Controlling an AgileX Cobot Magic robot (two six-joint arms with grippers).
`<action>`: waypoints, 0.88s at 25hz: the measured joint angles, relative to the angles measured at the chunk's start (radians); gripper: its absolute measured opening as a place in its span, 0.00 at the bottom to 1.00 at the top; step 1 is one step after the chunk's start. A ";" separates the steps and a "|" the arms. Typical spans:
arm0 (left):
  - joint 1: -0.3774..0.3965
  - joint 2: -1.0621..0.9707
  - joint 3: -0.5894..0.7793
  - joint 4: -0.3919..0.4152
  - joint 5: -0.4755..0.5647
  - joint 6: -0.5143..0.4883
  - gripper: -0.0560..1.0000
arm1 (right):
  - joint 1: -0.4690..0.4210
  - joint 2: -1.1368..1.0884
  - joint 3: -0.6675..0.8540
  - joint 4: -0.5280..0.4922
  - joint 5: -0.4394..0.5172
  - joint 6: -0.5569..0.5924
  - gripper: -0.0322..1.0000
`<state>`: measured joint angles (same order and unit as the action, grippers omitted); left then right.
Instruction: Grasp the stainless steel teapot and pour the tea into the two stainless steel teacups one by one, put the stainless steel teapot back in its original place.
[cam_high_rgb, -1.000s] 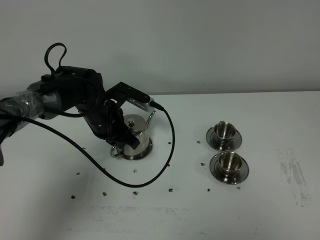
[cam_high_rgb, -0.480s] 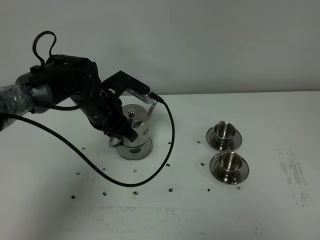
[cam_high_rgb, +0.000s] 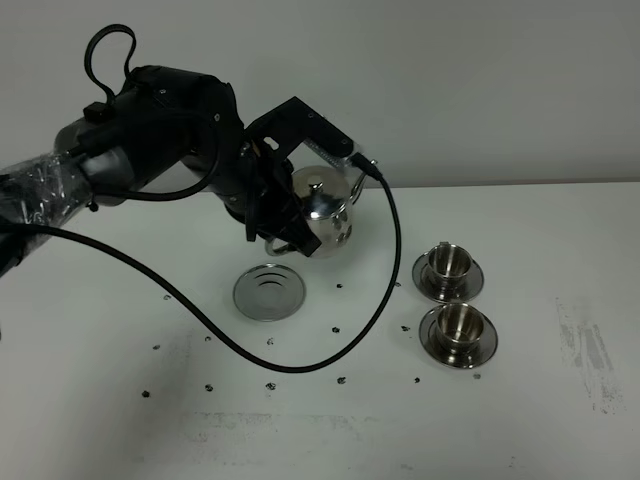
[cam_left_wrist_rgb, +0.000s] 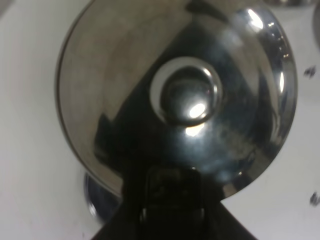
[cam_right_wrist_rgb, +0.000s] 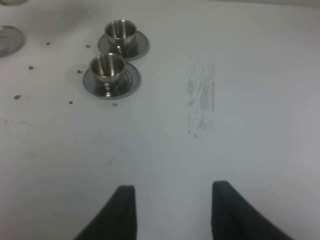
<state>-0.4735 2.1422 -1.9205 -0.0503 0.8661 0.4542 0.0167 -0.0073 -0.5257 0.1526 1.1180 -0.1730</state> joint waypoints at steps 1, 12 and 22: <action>-0.007 0.010 -0.022 0.000 0.007 0.000 0.26 | 0.000 0.000 0.000 0.000 0.000 0.000 0.36; -0.093 0.099 -0.101 -0.001 0.036 0.133 0.26 | 0.000 0.000 0.000 0.000 0.000 0.000 0.36; -0.099 0.102 -0.101 0.039 0.054 0.383 0.26 | 0.000 0.000 0.000 0.000 0.000 0.000 0.36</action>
<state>-0.5725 2.2445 -2.0213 -0.0109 0.9205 0.8374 0.0167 -0.0073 -0.5257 0.1526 1.1180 -0.1730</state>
